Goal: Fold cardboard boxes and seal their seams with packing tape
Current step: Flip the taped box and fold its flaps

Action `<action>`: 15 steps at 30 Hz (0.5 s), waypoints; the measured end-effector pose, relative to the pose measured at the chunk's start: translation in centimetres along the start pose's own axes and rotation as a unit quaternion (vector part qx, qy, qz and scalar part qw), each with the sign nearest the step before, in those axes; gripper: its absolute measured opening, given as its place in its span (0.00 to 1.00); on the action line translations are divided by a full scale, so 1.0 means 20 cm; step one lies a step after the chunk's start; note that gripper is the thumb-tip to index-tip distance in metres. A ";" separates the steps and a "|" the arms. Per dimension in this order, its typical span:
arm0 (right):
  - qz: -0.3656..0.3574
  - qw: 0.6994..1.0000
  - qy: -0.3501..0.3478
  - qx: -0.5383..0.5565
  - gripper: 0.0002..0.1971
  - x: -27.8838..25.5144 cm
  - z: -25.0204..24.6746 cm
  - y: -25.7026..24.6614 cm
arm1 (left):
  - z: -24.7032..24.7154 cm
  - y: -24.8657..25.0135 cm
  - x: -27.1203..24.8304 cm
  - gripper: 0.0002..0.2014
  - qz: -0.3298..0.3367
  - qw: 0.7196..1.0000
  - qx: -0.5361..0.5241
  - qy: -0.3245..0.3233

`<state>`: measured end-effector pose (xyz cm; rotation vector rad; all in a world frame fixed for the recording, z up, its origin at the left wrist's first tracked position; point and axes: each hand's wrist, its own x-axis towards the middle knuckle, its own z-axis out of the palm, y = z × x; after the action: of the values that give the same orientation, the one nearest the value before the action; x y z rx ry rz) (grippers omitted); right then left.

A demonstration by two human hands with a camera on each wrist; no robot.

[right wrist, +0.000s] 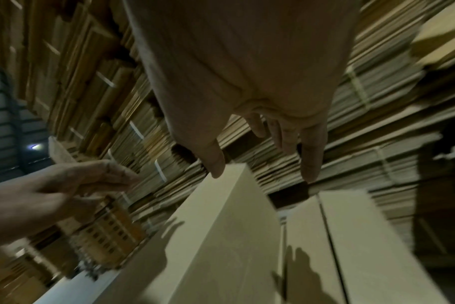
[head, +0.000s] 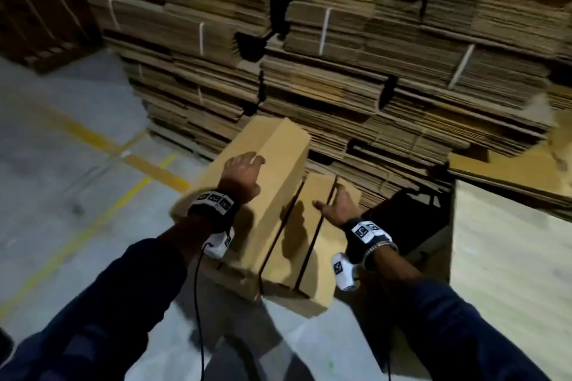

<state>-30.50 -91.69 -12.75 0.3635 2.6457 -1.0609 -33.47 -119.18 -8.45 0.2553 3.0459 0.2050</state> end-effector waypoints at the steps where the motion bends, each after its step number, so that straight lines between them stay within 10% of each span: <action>1: 0.001 1.000 0.020 -0.003 0.42 -0.03 -0.13 0.06 | -0.06 0.16 -0.01 0.34 0.028 1.000 0.001 -0.001; 15: 0.091 0.983 0.160 0.025 0.38 -0.93 -1.90 1.81 | 0.08 2.90 -0.37 0.30 0.334 0.942 -0.021 -0.034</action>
<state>-7.12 -42.14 -3.06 0.8351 2.7913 -1.0894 -16.79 -63.49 -1.42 1.2532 2.7565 0.2849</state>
